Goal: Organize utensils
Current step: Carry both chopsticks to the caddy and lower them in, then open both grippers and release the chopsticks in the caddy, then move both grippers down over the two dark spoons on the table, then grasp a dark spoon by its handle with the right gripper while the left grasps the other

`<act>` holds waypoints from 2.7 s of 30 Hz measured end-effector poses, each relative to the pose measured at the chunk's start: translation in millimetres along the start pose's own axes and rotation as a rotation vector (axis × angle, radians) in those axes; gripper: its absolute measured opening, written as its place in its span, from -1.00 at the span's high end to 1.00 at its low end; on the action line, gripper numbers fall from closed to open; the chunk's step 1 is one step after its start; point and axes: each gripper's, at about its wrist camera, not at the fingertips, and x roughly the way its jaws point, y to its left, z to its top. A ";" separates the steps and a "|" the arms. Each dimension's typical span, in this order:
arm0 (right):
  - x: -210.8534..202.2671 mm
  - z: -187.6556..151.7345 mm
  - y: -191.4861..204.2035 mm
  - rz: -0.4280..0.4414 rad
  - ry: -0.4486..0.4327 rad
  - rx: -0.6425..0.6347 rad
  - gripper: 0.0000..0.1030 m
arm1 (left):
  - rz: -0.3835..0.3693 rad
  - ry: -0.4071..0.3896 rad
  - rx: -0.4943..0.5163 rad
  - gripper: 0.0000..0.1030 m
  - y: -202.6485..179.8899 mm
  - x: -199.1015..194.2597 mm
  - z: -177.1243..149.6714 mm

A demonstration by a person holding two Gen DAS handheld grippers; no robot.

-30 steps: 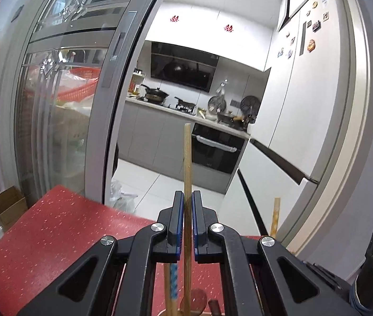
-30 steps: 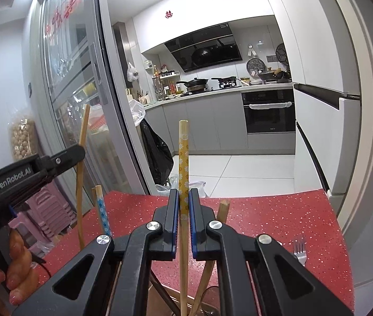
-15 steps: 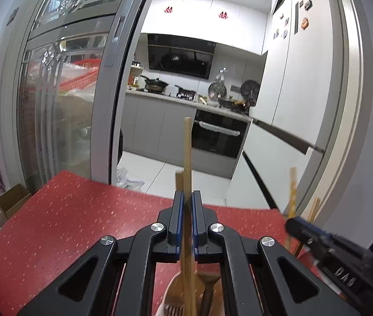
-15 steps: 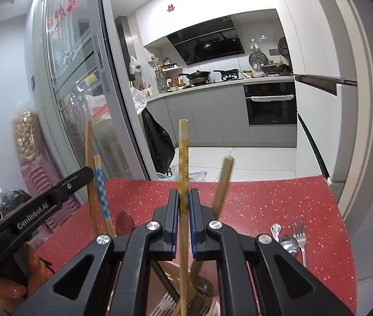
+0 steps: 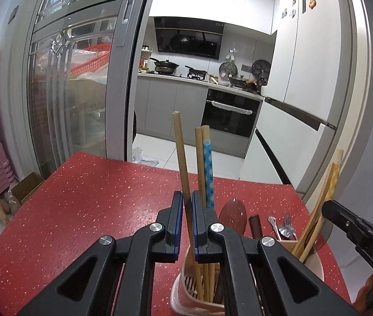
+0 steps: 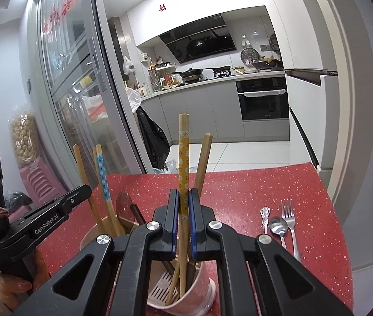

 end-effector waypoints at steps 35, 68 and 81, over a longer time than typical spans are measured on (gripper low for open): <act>-62.3 -13.6 -0.8 0.055 0.153 0.082 -0.50 | 0.079 0.155 0.011 0.42 23.6 -73.8 -24.8; -36.8 -184.1 56.9 -0.100 0.662 0.058 -0.35 | 0.190 0.451 0.106 -1.00 78.3 -7.3 -227.3; -22.4 -191.1 83.8 -0.156 0.676 -0.048 0.03 | 0.189 0.443 0.076 -1.00 108.1 -8.0 -252.7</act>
